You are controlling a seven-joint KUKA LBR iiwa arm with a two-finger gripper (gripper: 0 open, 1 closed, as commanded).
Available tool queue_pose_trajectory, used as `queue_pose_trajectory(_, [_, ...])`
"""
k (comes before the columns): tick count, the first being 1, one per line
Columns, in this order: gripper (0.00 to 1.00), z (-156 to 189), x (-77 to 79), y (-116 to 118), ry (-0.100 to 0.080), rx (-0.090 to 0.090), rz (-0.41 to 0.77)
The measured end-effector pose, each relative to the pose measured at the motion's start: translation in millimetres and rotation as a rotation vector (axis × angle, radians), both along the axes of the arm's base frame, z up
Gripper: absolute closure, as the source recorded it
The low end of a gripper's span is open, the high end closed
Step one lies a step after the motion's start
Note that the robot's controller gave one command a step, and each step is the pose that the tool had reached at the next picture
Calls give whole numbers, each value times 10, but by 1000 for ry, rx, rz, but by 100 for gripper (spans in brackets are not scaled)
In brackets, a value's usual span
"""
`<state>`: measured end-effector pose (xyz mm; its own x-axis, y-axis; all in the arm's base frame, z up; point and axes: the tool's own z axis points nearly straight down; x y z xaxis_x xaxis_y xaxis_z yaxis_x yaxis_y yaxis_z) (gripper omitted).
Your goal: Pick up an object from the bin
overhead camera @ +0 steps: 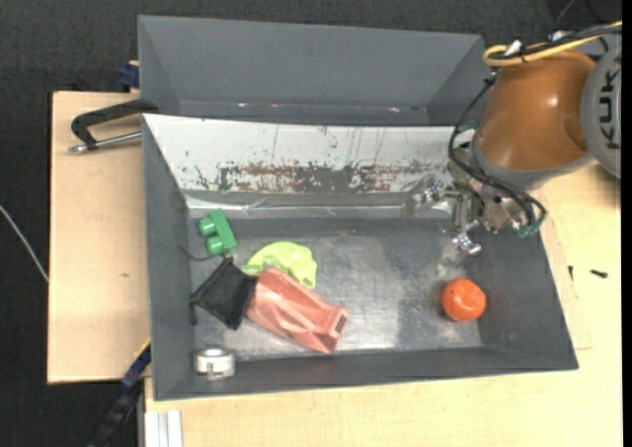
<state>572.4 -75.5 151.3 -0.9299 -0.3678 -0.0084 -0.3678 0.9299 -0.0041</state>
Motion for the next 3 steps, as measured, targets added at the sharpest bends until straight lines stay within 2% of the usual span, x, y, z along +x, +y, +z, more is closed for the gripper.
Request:
queue_pose_trajectory(1, [0, 234, -334, -259, 10, 5, 99])
queue_pose_trajectory(2, [0, 467, -423, -597, 1, -3, 98])
queue_pose_trajectory(3, [0, -60, -482, -474, 1, 0, 33])
